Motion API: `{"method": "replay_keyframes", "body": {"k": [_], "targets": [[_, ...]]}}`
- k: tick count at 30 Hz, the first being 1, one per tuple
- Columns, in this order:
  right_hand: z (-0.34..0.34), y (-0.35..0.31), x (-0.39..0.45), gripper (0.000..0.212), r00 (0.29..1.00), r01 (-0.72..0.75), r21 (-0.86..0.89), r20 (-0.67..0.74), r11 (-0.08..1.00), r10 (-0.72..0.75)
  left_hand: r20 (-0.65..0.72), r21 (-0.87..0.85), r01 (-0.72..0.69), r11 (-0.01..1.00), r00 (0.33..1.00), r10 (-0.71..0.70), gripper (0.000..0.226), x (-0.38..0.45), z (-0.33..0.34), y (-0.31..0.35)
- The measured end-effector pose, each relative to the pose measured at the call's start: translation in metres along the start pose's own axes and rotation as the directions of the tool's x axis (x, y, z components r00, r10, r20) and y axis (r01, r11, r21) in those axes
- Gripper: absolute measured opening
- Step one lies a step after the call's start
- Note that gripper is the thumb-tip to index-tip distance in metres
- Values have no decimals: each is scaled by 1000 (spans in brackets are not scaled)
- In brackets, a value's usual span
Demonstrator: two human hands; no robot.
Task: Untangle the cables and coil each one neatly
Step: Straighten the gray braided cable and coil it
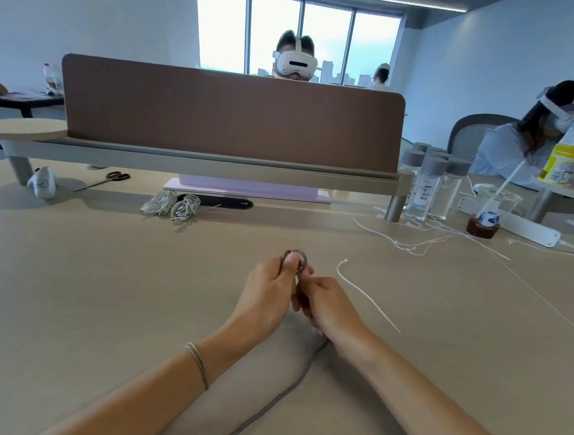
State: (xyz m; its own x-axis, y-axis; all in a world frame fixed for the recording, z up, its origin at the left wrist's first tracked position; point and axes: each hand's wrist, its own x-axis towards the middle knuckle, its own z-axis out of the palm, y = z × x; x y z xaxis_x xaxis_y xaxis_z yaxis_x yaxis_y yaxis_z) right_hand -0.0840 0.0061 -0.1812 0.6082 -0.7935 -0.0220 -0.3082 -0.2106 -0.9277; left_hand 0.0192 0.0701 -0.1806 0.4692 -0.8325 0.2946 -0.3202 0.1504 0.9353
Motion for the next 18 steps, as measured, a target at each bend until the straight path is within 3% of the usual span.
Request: {"method": "replay_keyframes", "body": {"k": [2, 5, 8, 9, 11, 14, 16, 18], "targets": [[5, -1, -4, 61, 998, 14, -9, 54, 1000, -13, -32, -34, 45, 998, 998, -46, 47, 4, -1, 2], [11, -3, -9, 49, 969, -103, 195, 239, 975, 55, -98, -194, 200, 960, 970, -221, 44, 15, -10, -1], [4, -6, -8, 30, 919, -284, 383, 372, 879, 134, 17, -600, 335, 726, 913, -408, 42, 24, -21, -2], [0, -7, -7, 27, 903, -332, 417, 399, 846, 158, 62, -689, 341, 640, 907, -416, 42, 27, -25, -2], [-11, -8, -5, 26, 868, -410, 431, 454, 804, 199, 91, -760, 323, 564, 912, -399, 41, 33, -33, -1], [-26, -9, -4, 28, 852, -402, 323, 476, 857, 221, 68, -749, 283, 600, 932, -355, 36, 40, -44, 0], [-30, -7, -6, 29, 909, -260, 115, 365, 959, 203, 72, -725, 275, 631, 942, -328, 30, 42, -48, -3], [-28, -4, -7, 29, 955, -118, -80, 265, 990, 135, 52, -691, 271, 671, 943, -328, 32, 41, -50, -7]]}}
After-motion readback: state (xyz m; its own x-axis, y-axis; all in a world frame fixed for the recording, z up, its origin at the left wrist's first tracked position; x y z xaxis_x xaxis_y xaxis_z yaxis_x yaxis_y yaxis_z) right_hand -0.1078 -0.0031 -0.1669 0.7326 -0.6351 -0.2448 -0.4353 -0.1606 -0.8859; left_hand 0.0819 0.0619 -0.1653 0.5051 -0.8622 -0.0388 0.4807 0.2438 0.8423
